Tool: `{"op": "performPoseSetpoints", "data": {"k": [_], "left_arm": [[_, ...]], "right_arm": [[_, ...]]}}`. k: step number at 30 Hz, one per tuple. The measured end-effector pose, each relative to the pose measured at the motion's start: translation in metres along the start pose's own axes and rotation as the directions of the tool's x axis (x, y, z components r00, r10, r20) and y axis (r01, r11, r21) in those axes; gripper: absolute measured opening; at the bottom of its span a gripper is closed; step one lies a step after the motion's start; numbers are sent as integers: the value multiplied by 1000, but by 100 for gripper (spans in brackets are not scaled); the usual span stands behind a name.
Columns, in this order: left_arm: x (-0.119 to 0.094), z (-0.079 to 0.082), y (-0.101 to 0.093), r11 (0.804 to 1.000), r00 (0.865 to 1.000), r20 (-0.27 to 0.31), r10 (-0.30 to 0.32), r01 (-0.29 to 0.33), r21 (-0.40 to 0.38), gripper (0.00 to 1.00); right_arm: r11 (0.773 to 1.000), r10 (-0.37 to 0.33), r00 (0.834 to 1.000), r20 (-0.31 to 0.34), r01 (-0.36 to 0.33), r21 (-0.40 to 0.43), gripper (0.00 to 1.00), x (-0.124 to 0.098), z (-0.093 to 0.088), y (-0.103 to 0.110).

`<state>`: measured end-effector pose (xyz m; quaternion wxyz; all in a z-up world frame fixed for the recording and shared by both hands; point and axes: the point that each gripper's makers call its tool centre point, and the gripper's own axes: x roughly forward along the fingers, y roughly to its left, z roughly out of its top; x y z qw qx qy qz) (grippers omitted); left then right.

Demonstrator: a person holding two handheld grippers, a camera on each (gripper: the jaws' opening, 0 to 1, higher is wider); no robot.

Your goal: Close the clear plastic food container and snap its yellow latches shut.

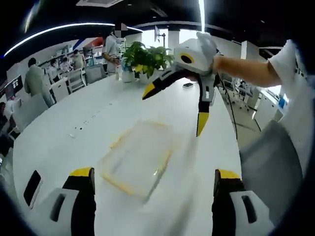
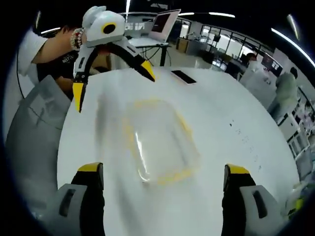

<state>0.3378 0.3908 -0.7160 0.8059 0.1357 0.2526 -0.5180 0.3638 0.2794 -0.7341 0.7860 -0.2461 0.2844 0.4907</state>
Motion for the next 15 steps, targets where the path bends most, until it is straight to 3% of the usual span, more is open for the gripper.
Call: {"op": "performPoseSetpoints", "data": {"k": [7, 13, 15], "left_arm": [[-36, 0, -12, 994, 989, 108, 104, -98, -56, 99], [-68, 10, -25, 981, 954, 241, 180, -155, -121, 99], [-79, 7, -28, 974, 944, 255, 208, -177, -140, 99]], "right_arm": [[994, -87, 983, 163, 75, 76, 96, -21, 21, 25], [984, -144, 957, 252, 111, 142, 91, -42, 33, 48], [976, -181, 937, 299, 134, 170, 90, -52, 40, 53]]}}
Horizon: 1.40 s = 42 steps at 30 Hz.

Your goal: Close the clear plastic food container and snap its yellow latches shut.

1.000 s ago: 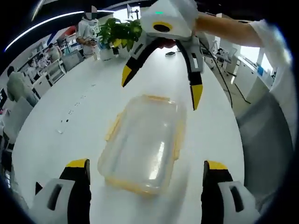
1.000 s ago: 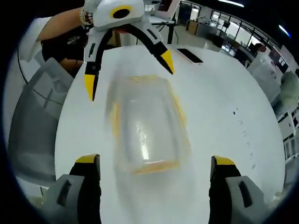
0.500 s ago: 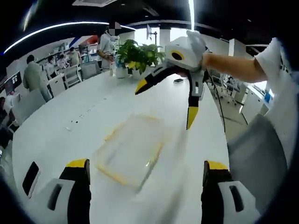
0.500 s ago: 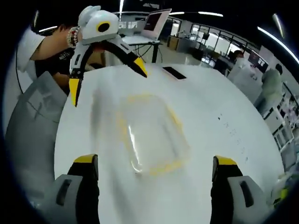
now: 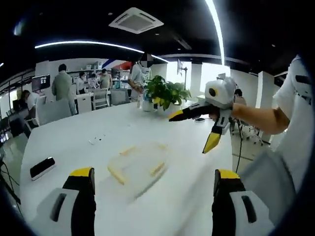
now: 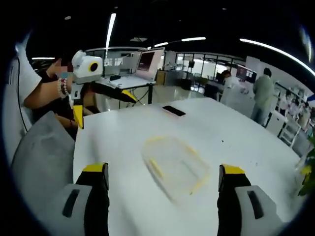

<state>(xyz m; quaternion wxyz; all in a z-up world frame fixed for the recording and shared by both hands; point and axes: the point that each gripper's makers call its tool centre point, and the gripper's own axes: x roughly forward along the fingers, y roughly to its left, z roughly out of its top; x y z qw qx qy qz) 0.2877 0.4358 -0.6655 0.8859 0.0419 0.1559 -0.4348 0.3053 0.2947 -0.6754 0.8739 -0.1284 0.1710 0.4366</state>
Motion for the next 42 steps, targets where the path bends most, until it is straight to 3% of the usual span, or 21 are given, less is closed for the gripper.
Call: {"op": "performPoseSetpoints", "data": {"k": [2, 5, 13, 15, 17, 20, 27, 29, 30, 32, 36, 42], "left_arm": [[-11, 0, -1, 999, 999, 16, 33, -33, 9, 99], [-26, 1, -8, 999, 996, 68, 52, -52, -5, 99], [-61, -17, -8, 989, 986, 84, 145, -146, 10, 99], [-66, -25, -9, 988, 985, 76, 153, -153, -12, 98], [-70, -29, -9, 986, 982, 96, 164, -160, -46, 97], [-73, -40, -8, 982, 977, 102, 186, -181, -56, 96], [-72, -61, -13, 979, 979, 68, 191, -186, -79, 95], [-73, -59, -13, 979, 979, 66, 195, -190, -79, 95], [-73, -52, -14, 979, 976, 112, 188, -177, -98, 95], [-74, -51, -13, 976, 973, 127, 195, -179, -125, 94], [-71, -60, -17, 977, 978, 82, 191, -182, -113, 94], [-72, -56, -17, 975, 976, 103, 192, -178, -130, 94]], "right_arm": [[1000, 5, 998, 67, -7, 29, 91, -7, 9, 12], [998, -8, 999, 51, 5, 69, 91, -14, 0, 23], [990, -75, 988, 139, 57, 131, 90, -25, -4, 54], [990, -95, 986, 140, 79, 117, 88, -25, -10, 56], [981, -125, 986, 114, 106, 164, 88, -25, -20, 57], [980, -112, 985, 132, 87, 180, 87, -24, -24, 65], [969, -134, 986, 99, 110, 222, 85, -22, -45, 73], [966, -139, 985, 101, 113, 231, 84, -21, -48, 75], [966, -135, 987, 89, 111, 235, 84, -21, -50, 77], [969, -136, 987, 82, 116, 217, 84, -21, -51, 79], [968, -142, 986, 88, 120, 223, 84, -22, -51, 79], [967, -152, 985, 82, 131, 220, 83, -24, -53, 78]]}}
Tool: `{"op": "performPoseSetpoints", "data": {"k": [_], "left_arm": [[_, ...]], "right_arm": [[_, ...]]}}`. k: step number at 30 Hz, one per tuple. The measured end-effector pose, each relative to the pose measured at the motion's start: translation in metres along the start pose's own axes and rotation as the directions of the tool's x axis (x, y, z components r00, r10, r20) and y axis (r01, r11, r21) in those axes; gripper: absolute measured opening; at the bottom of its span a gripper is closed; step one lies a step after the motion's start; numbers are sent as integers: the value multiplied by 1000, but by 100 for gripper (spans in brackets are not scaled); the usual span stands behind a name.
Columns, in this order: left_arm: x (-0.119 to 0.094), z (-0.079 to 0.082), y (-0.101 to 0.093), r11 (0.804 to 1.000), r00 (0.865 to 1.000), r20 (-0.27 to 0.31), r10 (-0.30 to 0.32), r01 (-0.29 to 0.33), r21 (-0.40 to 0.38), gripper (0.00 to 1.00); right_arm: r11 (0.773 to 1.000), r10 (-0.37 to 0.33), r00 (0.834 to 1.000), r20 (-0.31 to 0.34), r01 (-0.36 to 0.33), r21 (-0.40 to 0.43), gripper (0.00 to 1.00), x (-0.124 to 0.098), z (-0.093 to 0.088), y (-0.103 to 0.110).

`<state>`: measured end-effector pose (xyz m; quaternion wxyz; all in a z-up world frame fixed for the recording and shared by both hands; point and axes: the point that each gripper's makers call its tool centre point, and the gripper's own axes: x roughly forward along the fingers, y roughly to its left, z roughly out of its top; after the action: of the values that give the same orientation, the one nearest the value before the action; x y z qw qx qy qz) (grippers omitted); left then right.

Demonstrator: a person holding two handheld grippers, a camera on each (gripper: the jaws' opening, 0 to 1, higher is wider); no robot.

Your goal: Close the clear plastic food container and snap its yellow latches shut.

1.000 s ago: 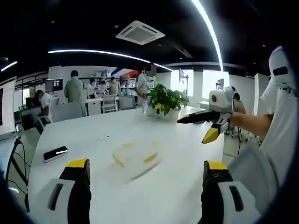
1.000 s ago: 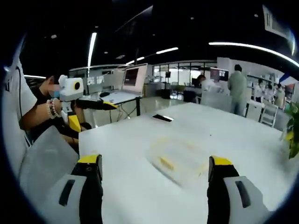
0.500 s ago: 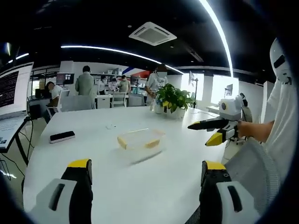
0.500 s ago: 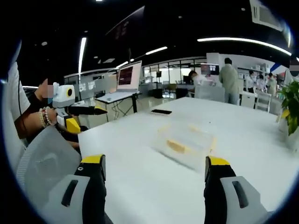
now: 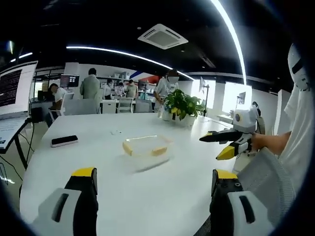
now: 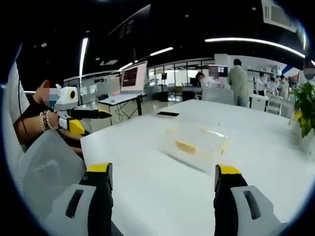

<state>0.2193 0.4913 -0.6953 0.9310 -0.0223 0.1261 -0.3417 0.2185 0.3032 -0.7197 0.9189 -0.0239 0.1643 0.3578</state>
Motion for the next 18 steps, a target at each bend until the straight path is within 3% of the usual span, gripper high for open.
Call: {"op": "performPoseSetpoints", "data": {"k": [18], "left_arm": [[-2, -2, -10, 999, 999, -2, -42, 42, 4, 93]], "right_arm": [[999, -51, 999, 15, 51, 8, 79, -6, 3, -10]]}}
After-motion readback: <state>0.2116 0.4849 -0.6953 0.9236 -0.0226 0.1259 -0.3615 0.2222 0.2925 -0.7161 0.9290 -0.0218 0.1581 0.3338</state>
